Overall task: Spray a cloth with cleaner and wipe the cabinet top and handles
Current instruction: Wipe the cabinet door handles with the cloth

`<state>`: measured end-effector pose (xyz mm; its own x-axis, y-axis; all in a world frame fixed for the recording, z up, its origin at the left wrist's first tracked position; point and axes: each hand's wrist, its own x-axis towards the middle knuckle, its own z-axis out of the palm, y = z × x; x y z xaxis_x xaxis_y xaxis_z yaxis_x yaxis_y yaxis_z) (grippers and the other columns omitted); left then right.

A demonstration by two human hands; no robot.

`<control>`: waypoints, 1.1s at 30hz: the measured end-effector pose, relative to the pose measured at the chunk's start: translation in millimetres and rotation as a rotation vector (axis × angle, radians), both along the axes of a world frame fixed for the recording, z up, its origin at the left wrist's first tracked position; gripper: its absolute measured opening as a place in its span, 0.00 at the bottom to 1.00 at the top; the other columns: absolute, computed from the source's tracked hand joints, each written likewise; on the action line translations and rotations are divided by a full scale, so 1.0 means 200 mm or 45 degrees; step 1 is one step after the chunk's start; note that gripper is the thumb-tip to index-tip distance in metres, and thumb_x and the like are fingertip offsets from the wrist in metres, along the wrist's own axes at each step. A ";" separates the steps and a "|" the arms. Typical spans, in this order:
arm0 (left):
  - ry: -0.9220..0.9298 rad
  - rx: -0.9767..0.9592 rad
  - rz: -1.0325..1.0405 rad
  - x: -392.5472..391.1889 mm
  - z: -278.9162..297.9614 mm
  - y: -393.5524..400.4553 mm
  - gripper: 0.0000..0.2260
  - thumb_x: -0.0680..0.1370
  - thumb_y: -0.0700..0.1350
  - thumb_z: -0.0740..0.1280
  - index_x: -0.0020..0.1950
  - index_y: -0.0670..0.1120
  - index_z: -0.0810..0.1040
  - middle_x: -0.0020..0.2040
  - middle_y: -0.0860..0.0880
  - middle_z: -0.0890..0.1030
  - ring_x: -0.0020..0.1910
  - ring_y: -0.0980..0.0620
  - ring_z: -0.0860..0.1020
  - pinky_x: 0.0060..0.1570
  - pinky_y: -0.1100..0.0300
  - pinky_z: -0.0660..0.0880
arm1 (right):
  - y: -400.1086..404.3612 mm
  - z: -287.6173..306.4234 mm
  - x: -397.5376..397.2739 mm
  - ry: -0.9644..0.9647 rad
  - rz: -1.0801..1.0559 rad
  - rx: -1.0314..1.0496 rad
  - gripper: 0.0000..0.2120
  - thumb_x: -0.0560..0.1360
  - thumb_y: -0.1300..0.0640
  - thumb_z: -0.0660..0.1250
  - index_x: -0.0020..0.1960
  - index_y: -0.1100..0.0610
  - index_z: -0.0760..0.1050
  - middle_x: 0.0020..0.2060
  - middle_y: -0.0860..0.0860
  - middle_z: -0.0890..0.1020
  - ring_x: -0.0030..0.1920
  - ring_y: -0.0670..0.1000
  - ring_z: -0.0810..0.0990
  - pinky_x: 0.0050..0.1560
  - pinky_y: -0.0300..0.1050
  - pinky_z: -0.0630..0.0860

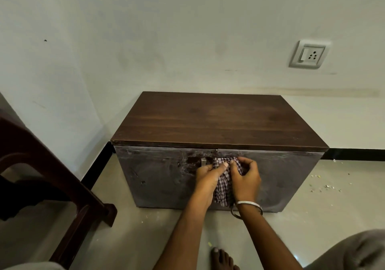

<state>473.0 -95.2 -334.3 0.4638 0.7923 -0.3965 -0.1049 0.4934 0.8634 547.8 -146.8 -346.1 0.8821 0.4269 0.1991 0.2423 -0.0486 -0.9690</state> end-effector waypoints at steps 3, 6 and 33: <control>0.022 -0.003 0.054 0.02 -0.01 0.00 0.09 0.74 0.43 0.72 0.51 0.38 0.83 0.45 0.41 0.85 0.45 0.45 0.84 0.42 0.56 0.80 | 0.02 0.00 0.02 -0.052 0.012 -0.069 0.08 0.74 0.60 0.71 0.52 0.58 0.77 0.48 0.52 0.82 0.50 0.51 0.79 0.55 0.49 0.77; 0.033 0.001 0.104 0.02 -0.02 0.01 0.08 0.75 0.43 0.71 0.50 0.39 0.82 0.45 0.42 0.85 0.44 0.46 0.84 0.39 0.58 0.79 | 0.03 -0.01 0.02 -0.169 0.021 -0.086 0.07 0.73 0.61 0.71 0.51 0.58 0.78 0.47 0.53 0.82 0.50 0.52 0.79 0.53 0.47 0.76; 0.189 0.181 0.101 0.07 -0.11 -0.03 0.08 0.77 0.45 0.68 0.56 0.46 0.79 0.50 0.47 0.84 0.47 0.51 0.82 0.45 0.57 0.79 | -0.03 -0.22 0.01 -0.087 0.108 0.009 0.08 0.77 0.61 0.66 0.56 0.56 0.73 0.51 0.52 0.78 0.53 0.50 0.77 0.55 0.44 0.74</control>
<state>486.0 -102.1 -355.7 0.3427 0.8768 -0.3374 -0.0048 0.3608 0.9326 549.1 -152.0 -389.4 0.8269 0.4980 0.2610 0.3108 -0.0179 -0.9503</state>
